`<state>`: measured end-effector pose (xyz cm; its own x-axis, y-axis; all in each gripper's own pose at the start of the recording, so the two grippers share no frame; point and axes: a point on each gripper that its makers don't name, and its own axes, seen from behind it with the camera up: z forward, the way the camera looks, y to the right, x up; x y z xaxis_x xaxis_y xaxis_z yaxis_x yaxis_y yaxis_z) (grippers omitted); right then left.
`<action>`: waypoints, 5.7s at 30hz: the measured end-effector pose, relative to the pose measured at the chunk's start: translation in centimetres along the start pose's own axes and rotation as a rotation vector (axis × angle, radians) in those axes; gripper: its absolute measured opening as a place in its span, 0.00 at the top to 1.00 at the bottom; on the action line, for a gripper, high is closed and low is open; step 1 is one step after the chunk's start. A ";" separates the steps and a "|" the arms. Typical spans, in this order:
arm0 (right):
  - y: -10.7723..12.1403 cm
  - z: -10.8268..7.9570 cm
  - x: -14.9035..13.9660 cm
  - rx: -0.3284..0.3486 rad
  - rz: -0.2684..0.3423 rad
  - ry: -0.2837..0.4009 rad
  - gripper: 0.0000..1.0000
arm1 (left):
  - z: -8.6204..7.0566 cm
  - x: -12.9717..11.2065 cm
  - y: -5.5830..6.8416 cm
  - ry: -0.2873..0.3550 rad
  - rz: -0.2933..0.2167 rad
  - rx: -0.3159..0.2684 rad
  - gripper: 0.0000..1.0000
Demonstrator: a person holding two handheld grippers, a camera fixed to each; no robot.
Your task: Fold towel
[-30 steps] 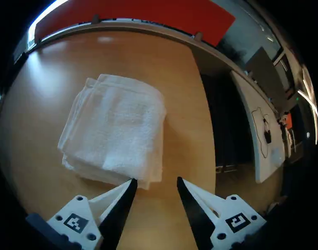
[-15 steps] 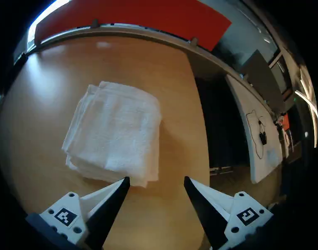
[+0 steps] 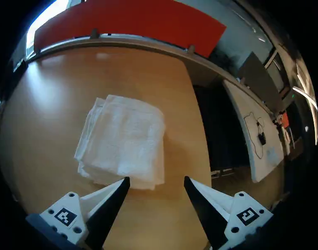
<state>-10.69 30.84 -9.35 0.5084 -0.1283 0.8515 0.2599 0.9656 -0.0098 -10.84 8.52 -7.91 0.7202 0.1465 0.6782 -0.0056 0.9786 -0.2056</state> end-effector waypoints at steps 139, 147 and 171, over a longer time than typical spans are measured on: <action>-31.3 -22.1 24.5 0.200 0.131 0.889 0.00 | -2.8 14.3 -8.1 0.734 -0.025 0.147 0.18; -32.5 -21.5 23.8 0.194 0.119 0.893 0.00 | -1.3 12.0 -8.6 0.752 -0.047 0.145 0.18; -33.9 -18.9 22.4 0.179 0.097 0.910 0.00 | 2.9 7.4 -8.8 0.777 -0.070 0.152 0.18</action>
<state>7.43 -9.02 0.12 0.9887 -0.1004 0.1115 0.0911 0.9921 0.0862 -7.44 1.43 0.99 0.9999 -0.0040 -0.0119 0.0035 0.9990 -0.0438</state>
